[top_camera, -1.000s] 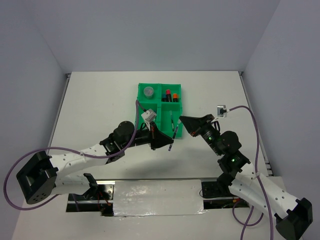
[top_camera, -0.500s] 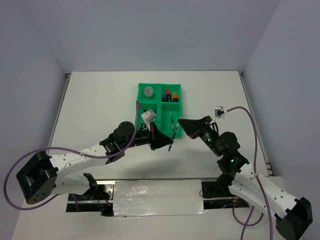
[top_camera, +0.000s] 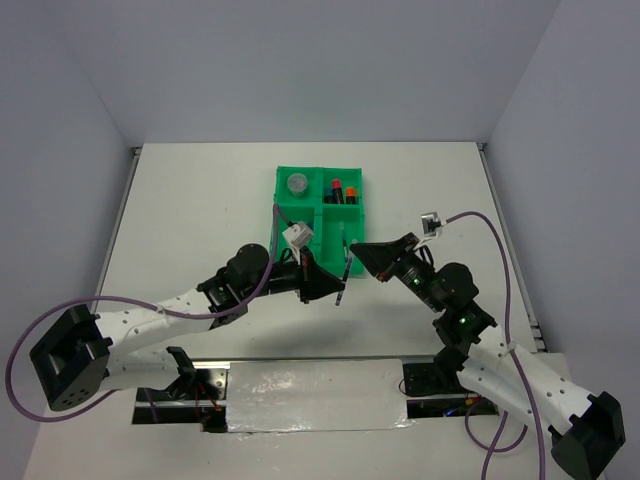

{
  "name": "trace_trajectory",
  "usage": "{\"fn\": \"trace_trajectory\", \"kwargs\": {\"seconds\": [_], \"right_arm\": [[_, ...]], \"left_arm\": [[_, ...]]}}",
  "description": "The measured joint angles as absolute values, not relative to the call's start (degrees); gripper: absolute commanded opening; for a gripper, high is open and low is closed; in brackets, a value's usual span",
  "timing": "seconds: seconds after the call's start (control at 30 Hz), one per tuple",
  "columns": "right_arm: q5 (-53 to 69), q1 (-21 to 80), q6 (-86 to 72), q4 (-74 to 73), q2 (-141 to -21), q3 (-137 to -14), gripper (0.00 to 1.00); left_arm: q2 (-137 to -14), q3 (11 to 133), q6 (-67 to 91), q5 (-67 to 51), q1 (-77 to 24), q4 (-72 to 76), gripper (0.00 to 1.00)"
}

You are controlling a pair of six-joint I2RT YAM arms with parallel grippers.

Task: Sort the stationery into containers
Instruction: Close the pen cap on the pen.

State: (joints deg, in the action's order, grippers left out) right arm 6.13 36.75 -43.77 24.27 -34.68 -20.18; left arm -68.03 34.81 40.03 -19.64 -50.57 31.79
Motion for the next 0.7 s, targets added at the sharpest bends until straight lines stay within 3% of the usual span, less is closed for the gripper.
{"fn": "trace_trajectory", "kwargs": {"seconds": [0.7], "right_arm": [[8.95, 36.51, -45.47, 26.59, -34.61, -18.72, 0.00]], "left_arm": [[-66.52, 36.01, 34.72, -19.59, -51.07, 27.42, 0.00]]}}
